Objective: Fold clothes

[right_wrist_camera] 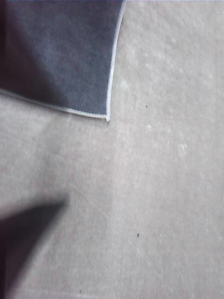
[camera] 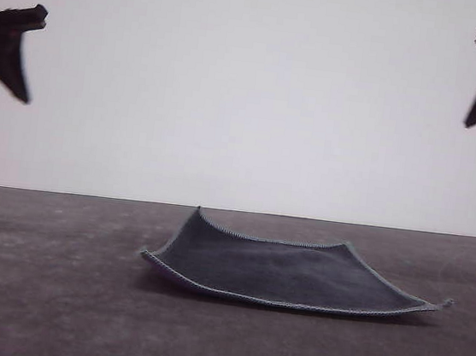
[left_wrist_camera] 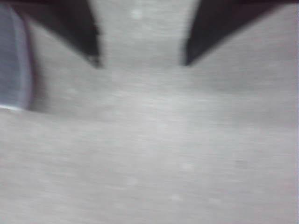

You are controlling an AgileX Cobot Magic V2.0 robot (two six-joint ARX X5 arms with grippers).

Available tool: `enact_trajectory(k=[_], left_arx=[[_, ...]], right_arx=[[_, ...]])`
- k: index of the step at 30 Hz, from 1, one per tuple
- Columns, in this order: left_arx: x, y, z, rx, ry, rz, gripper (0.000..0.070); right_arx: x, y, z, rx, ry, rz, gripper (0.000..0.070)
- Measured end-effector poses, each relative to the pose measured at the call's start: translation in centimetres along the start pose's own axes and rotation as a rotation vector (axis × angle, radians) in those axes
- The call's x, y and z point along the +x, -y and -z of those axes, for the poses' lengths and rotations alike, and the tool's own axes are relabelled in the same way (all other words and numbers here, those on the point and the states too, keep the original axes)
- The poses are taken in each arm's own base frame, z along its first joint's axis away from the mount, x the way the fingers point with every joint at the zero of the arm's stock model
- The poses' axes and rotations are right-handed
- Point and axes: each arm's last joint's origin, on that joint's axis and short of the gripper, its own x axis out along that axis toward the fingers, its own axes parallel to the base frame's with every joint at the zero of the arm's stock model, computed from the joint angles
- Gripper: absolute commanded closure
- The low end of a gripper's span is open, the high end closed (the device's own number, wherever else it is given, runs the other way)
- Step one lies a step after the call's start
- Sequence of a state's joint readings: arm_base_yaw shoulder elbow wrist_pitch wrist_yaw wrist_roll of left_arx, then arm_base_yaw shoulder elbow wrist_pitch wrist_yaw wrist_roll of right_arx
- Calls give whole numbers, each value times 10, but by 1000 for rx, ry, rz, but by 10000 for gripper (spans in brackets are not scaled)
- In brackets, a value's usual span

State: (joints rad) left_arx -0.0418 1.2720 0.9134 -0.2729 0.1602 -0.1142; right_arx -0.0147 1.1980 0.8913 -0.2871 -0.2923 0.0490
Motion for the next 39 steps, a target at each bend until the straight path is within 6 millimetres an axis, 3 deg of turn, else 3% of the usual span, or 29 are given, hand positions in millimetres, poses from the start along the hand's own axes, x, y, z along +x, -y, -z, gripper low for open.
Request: enact_trajectory(k=[7, 10, 18, 28, 34, 39], left_arx=[[1, 8, 0, -26, -15, 189, 244], [10, 15, 0, -30, -29, 239, 272], [69, 32, 13, -52, -159, 364, 271], [149, 68, -12, -37, -289, 449, 270], [185, 88, -18, -24, -358, 468, 270], [204, 96, -5, -21, -413, 481, 270]], right_arx=[[2, -2, 0, 4, 1, -81, 119], [12, -3, 0, 7, -5, -137, 120], [67, 7, 6, 79, -148, -240, 120], [138, 19, -16, 120, -227, -338, 120], [174, 21, -6, 154, -310, -381, 120], [191, 20, 9, 174, -366, -394, 120]])
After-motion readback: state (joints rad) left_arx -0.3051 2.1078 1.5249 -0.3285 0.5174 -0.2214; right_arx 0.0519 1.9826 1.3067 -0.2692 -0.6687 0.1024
